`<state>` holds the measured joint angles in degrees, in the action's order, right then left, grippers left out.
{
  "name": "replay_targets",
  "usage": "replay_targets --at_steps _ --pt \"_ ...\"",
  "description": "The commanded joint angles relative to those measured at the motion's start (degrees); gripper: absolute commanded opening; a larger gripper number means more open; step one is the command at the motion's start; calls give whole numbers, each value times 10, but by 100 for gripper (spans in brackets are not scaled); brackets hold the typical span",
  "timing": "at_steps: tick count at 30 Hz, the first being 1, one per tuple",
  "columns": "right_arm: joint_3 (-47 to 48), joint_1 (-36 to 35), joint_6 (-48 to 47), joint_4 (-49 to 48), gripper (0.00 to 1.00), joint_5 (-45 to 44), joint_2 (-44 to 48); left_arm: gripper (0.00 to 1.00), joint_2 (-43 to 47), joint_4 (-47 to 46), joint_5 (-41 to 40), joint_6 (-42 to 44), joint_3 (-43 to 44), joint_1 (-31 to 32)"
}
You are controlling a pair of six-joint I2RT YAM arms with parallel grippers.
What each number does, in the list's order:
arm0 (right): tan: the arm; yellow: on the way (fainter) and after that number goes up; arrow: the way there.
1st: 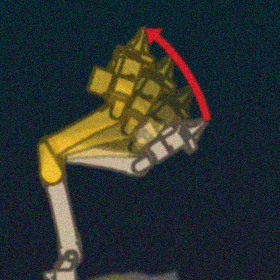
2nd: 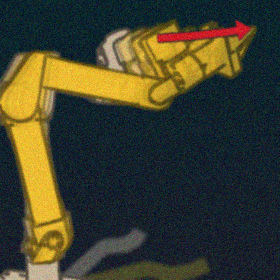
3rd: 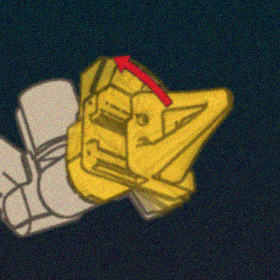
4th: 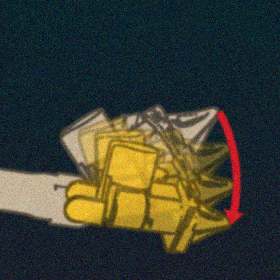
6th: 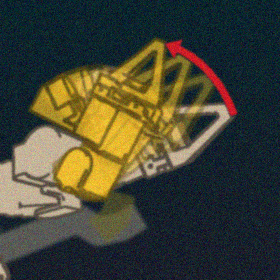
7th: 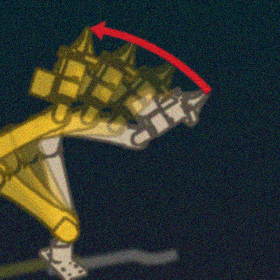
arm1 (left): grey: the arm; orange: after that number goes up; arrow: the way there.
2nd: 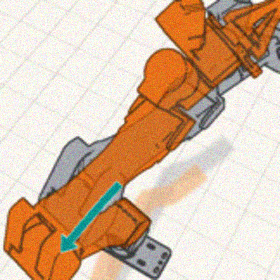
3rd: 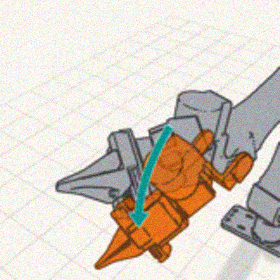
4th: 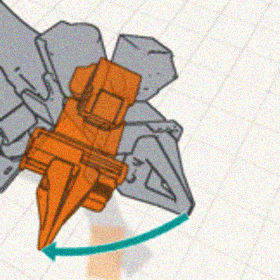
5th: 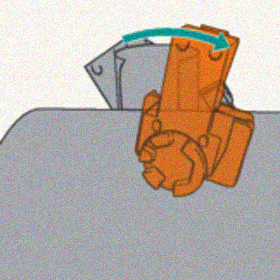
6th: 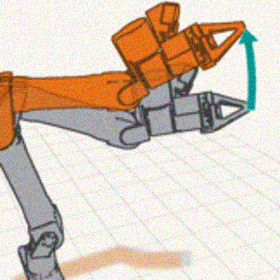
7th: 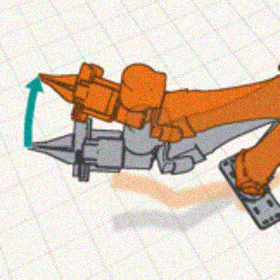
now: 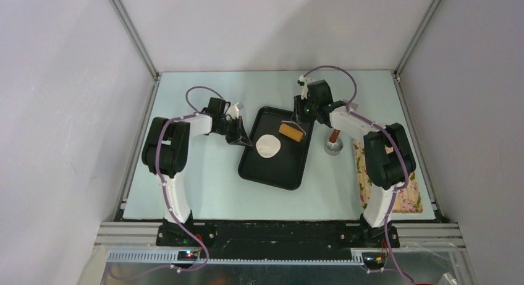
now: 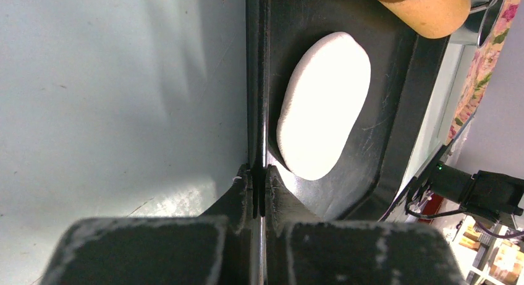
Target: Roll out the dumpling wrappers from the dough
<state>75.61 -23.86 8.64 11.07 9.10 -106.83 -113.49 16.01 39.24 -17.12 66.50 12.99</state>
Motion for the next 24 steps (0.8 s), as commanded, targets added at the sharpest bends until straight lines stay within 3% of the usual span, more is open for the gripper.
replay_targets --at_steps 1,9,16,24 --pt "-5 -4 -40 83 0 -12 29 0 -20 51 -39 11 -5 -7" --pt "6 -90 -83 7 0 66 109 0 -23 51 -38 10 -4 -7" --pt "65 -132 -32 17 0 95 25 0 -22 51 -40 11 -4 -6" --pt "73 -108 1 16 0 56 -63 0 -20 51 -38 12 -5 -7"
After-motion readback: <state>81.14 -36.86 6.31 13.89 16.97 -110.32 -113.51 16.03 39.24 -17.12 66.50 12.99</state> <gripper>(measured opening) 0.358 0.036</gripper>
